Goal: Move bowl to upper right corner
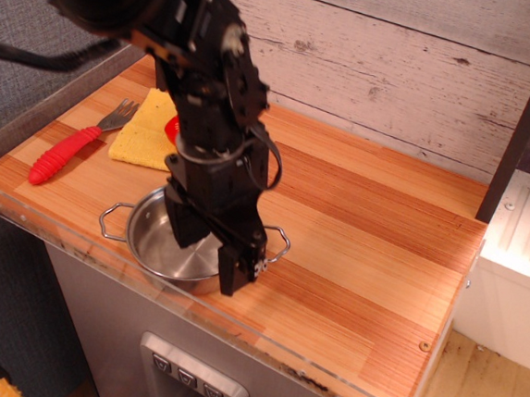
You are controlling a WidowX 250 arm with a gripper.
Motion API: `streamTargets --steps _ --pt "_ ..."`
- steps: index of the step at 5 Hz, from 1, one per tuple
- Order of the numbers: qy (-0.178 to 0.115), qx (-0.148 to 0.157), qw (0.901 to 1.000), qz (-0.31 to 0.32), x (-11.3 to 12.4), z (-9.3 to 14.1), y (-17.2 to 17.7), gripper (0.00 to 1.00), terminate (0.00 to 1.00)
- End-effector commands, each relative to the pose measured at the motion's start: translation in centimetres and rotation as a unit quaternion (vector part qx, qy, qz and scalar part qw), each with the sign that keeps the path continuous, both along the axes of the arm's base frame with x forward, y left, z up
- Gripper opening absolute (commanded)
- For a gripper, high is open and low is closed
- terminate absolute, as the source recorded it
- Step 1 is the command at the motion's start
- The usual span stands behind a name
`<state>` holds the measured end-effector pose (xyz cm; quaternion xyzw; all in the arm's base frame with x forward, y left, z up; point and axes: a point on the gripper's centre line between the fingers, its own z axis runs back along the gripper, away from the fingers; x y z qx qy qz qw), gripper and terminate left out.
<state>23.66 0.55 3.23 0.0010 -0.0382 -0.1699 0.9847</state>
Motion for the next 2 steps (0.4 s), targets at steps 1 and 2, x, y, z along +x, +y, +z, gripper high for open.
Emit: streamTargets --steps 1,2 --pt "0.005 0.014 0.9998 -0.009 0.31 -1.43 -0.74 1.0 0.0" --pt "0.005 0.016 0.9998 -0.013 0.42 -1.53 -1.08 0.0 0.0"
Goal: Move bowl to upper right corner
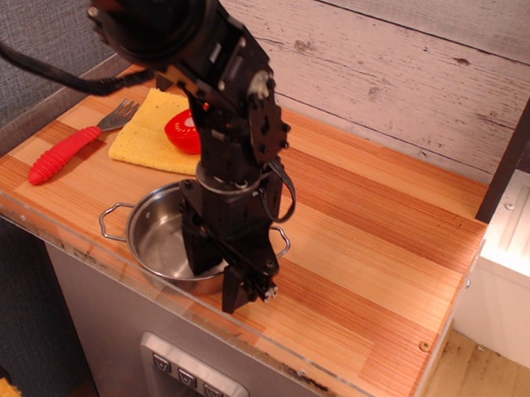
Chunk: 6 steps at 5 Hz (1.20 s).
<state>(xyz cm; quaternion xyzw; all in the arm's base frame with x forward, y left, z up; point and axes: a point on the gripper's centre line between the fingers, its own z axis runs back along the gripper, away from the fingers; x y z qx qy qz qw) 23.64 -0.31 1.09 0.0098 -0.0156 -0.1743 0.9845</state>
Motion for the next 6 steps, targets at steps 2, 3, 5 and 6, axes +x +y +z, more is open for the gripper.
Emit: streamTargets --steps 2,3,5,6 --pt "-0.019 -0.012 0.9992 -0.032 0.4 1.6 -0.2 0.0 0.0" --pt "-0.025 -0.034 0.9981 -0.045 0.1 2.5 0.0 0.0 0.0" --pt "-0.055 -0.056 0.9947 -0.066 0.5 5.5 -0.4 0.0 0.0" --pt "-0.075 -0.061 0.992 -0.08 2.3 7.0 -2.2 0.0 0.0"
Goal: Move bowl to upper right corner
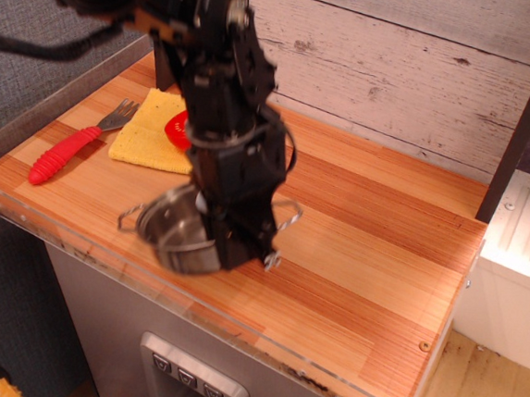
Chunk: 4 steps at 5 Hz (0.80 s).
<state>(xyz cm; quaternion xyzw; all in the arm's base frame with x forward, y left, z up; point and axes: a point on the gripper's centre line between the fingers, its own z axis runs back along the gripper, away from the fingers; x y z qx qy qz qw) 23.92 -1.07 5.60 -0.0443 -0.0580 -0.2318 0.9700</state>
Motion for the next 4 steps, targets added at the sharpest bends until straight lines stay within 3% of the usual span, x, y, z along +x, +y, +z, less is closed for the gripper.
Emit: streamTargets --steps 1,2,4 --pt "-0.064 0.002 0.9975 -0.03 4.4 3.5 -4.0 0.0 0.0" --pt "-0.07 0.002 0.997 -0.032 6.8 3.3 -6.2 0.0 0.0" --pt "-0.064 0.018 0.9973 -0.031 11.6 0.0 -8.4 0.0 0.0"
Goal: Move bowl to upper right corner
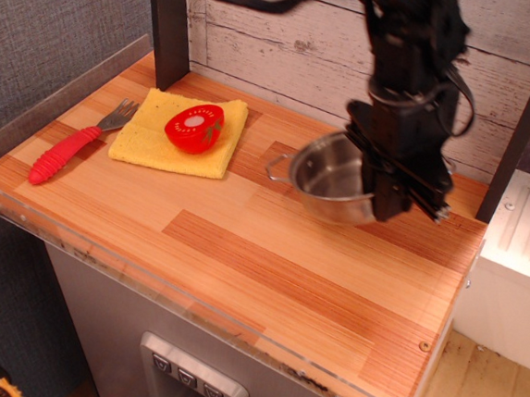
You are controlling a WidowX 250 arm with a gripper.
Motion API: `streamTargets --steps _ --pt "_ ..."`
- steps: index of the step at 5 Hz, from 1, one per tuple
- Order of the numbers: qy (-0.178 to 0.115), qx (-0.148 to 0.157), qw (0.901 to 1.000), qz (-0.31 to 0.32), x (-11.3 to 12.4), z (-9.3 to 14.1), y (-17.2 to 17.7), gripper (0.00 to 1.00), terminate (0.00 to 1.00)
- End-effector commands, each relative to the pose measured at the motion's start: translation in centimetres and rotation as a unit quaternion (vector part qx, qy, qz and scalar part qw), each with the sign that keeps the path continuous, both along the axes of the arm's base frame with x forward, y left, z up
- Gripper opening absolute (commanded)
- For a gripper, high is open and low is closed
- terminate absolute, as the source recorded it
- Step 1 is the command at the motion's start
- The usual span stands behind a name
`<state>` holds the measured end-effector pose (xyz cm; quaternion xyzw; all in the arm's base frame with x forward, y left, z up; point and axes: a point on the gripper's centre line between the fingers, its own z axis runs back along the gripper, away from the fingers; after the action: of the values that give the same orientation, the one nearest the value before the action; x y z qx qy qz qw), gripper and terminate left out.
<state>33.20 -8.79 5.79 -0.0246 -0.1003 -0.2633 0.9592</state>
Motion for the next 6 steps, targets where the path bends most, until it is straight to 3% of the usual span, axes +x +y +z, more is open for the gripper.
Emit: streamTargets --steps 1,2,3,4,6 --pt "-0.002 0.006 1.0 0.001 3.4 -1.8 -0.6 0.0 0.0" --pt "0.01 0.017 0.9998 -0.004 3.8 -3.1 -0.7 0.0 0.0" --pt "0.012 0.013 0.9998 -0.012 3.4 -2.9 -1.0 0.0 0.0" --pt "0.005 0.012 0.9997 -0.019 3.2 -2.0 -1.2 1.0 0.0" --pt "-0.029 -0.044 0.9985 0.015 3.6 1.6 0.9 1.0 0.0"
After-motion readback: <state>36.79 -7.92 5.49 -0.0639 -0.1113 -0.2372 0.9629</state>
